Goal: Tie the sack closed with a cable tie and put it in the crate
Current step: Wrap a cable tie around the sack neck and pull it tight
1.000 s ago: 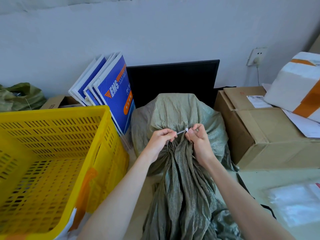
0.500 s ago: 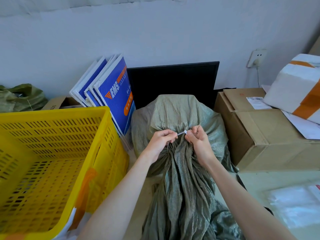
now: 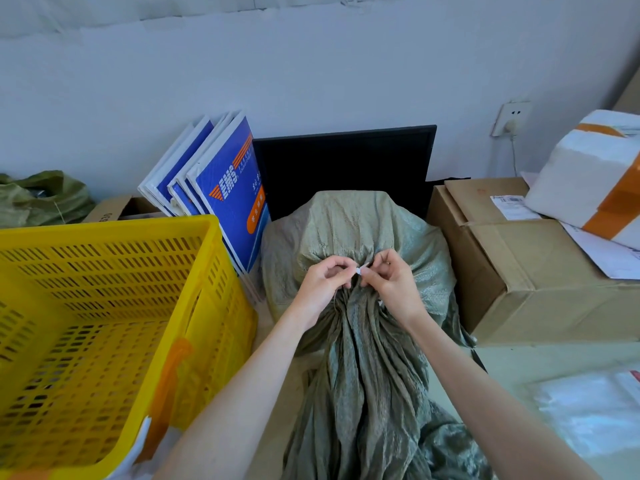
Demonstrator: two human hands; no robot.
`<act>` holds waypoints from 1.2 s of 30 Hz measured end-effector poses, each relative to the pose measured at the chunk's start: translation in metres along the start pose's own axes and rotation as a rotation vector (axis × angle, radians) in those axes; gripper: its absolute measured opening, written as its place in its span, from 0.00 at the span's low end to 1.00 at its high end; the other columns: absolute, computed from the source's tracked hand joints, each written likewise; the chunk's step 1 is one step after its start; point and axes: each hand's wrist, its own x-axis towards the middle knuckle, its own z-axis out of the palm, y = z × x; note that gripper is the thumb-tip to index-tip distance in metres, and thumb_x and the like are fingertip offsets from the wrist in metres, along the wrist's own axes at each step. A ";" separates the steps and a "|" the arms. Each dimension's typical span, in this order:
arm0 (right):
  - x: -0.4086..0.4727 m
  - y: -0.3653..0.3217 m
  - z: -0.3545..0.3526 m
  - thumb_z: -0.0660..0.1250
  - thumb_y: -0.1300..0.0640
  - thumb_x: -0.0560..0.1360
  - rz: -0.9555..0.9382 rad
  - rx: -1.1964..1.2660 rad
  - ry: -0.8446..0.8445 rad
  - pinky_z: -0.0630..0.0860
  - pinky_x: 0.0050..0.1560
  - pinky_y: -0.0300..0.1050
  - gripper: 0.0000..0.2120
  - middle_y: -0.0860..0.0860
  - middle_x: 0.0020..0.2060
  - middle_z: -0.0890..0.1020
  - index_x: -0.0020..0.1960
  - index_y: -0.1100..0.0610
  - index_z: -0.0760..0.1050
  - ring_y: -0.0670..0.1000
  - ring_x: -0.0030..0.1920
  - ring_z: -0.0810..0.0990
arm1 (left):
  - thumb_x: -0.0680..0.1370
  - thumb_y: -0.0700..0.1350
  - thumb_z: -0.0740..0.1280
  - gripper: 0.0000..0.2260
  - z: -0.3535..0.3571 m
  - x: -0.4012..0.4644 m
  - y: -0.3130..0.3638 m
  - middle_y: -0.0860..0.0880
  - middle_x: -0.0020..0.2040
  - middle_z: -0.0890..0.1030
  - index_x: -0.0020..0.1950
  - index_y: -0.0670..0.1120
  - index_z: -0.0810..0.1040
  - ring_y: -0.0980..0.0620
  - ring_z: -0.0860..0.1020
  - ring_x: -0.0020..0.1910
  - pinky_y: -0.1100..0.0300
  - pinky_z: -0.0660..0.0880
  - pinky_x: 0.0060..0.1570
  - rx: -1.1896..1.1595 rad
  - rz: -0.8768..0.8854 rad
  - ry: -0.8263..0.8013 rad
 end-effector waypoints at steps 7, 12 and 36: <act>-0.001 0.001 -0.001 0.69 0.64 0.73 0.045 0.030 0.038 0.74 0.42 0.41 0.02 0.58 0.37 0.81 0.44 0.61 0.75 0.49 0.37 0.78 | 0.76 0.40 0.70 0.03 0.000 -0.002 -0.005 0.47 0.38 0.79 0.47 0.43 0.82 0.58 0.75 0.35 0.66 0.74 0.45 0.003 0.097 0.087; -0.002 -0.012 -0.005 0.62 0.58 0.78 0.163 0.104 -0.015 0.70 0.38 0.41 0.12 0.54 0.36 0.78 0.39 0.62 0.76 0.48 0.36 0.74 | 0.76 0.40 0.70 0.02 0.003 0.000 -0.004 0.50 0.37 0.81 0.47 0.44 0.83 0.58 0.77 0.36 0.67 0.75 0.44 0.070 0.155 0.073; -0.002 -0.003 -0.023 0.59 0.60 0.79 0.060 -0.297 0.245 0.64 0.30 0.43 0.13 0.53 0.27 0.72 0.39 0.65 0.73 0.50 0.27 0.66 | 0.79 0.43 0.66 0.04 0.003 -0.003 -0.022 0.51 0.40 0.81 0.47 0.46 0.80 0.51 0.79 0.46 0.62 0.73 0.47 0.357 0.235 0.064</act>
